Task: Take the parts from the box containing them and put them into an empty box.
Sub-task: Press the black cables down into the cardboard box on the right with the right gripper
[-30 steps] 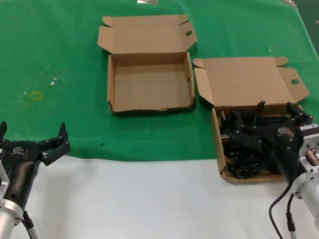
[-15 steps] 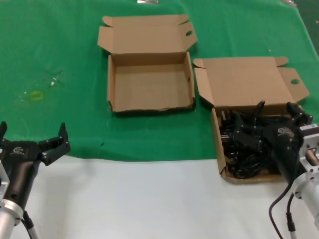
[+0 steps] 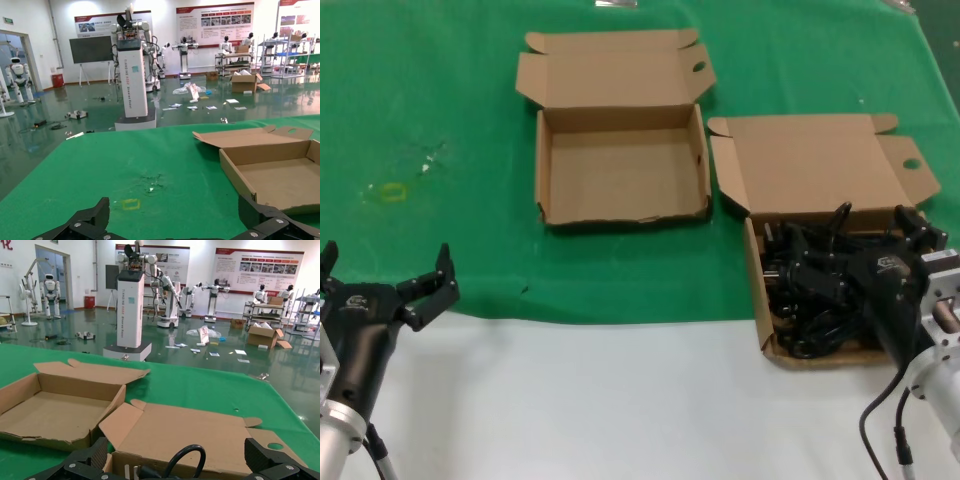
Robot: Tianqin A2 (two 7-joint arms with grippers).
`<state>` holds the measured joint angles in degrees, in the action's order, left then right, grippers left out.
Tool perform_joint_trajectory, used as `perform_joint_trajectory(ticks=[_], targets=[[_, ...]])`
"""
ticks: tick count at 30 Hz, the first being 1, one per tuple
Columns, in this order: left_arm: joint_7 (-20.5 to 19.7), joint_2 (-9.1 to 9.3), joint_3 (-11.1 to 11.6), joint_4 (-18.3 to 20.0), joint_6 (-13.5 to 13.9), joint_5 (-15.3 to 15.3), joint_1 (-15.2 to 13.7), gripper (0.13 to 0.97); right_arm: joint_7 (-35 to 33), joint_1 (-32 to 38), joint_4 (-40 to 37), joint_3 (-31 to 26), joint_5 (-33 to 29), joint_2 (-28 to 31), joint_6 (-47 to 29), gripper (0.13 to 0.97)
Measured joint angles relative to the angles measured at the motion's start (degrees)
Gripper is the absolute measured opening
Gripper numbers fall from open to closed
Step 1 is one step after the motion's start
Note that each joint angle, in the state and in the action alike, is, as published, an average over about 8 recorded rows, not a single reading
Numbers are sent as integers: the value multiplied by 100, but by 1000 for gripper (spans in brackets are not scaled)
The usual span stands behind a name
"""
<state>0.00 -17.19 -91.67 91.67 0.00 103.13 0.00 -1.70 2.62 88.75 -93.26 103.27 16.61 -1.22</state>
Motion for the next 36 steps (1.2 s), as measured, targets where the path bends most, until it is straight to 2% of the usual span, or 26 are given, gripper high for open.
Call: perform_joint_trajectory(ticks=[4,12,16,17,22,28,33,36], targets=[[0,0,0,0,0,0,0,906,-29,3,-7,21,-13,-31,-27,966],[0,0,0,0,0,0,0,777,-264,88,-88,104,-99,-195,-243,966],[0,0,0,0,0,0,0,777,-314,181,-90,11,-151,-99,-321,966],[0,0,0,0,0,0,0,752,-297,207,-83,-40,-161,-36,-321,966],[0,0,0,0,0,0,0,627,-36,367,-6,-507,-130,550,-219,966],[0,0,0,0,0,0,0,497,505,668,114,-1270,-152,1602,-279,966],[0,0,0,0,0,0,0,363,907,1003,169,-1628,-413,2423,-943,966],[0,0,0,0,0,0,0,328,930,1273,142,-1703,-530,2820,-1555,966]])
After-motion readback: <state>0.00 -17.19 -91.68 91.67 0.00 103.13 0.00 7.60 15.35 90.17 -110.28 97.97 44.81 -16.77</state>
